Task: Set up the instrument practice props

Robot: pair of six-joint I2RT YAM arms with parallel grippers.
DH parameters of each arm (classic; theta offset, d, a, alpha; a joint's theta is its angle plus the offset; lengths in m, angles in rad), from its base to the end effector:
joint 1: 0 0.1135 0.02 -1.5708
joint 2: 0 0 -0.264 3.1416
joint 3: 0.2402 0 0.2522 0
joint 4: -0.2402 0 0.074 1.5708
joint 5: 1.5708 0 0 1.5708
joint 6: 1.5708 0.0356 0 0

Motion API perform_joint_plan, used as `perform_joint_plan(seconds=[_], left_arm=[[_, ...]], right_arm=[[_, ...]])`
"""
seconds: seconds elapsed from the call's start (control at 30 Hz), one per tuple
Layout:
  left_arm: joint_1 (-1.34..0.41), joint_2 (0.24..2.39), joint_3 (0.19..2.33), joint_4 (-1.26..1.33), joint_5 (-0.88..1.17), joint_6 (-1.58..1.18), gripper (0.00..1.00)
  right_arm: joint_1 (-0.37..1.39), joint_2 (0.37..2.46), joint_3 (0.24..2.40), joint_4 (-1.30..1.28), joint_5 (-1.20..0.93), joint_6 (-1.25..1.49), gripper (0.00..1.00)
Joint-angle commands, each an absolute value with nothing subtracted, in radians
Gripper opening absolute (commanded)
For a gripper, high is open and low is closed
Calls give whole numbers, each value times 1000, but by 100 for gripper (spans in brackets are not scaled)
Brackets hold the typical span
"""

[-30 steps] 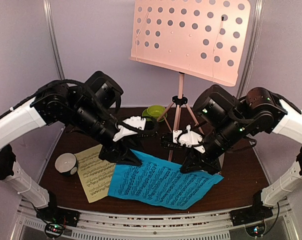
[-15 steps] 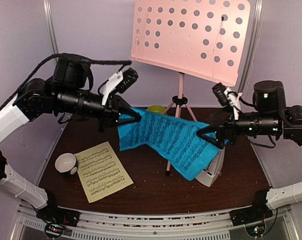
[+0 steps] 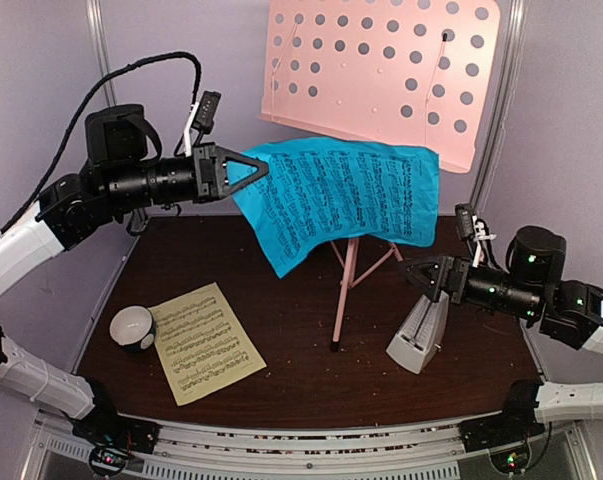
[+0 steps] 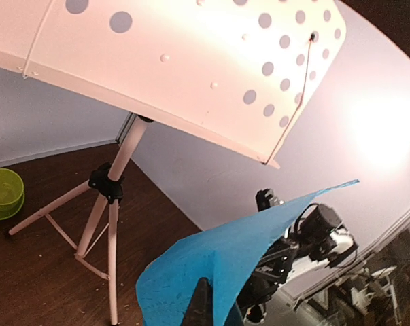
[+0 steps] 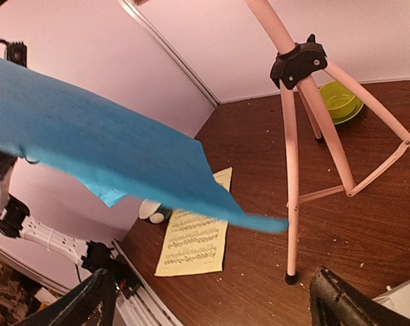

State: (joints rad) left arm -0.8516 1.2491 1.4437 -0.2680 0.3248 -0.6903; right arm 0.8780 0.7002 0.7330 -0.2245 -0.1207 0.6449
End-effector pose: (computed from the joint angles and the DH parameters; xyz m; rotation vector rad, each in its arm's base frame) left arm 0.1711 -0.2127 0.4623 0.4250 1.8011 -1.3995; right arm 0.1042 0.1322 0.3308 -0.3189 1.8995 1.1786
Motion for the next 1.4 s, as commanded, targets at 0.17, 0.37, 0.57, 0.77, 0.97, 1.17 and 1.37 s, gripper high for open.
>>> perform_joint_plan(seconds=[0.17,0.37,0.57,0.77,0.97,1.17,1.37], left_arm=[[-839,1158,1316,178,311,-1015,0],[-841,1160,1211,487,435,-1167,0],[-850,1153,1224,486,489,-1189,0],[-864,1145,1201,466,483,-1210,0],[-881,1157,1176,444,496,-1231,0],[-892,1187,1136,558,534,-1328,0],[-904,1217,1145,576,549,-1336,0]], right_arm=[[882,752,566,287,-131,1030,100],[948,932,638,600,-87,1076,100],[992,1048,738,818,-77,1063,99],[996,1017,788,794,-30,1015,82],[998,946,786,706,57,952,59],[1002,933,789,707,41,945,48],[1026,915,816,646,45,907,33]])
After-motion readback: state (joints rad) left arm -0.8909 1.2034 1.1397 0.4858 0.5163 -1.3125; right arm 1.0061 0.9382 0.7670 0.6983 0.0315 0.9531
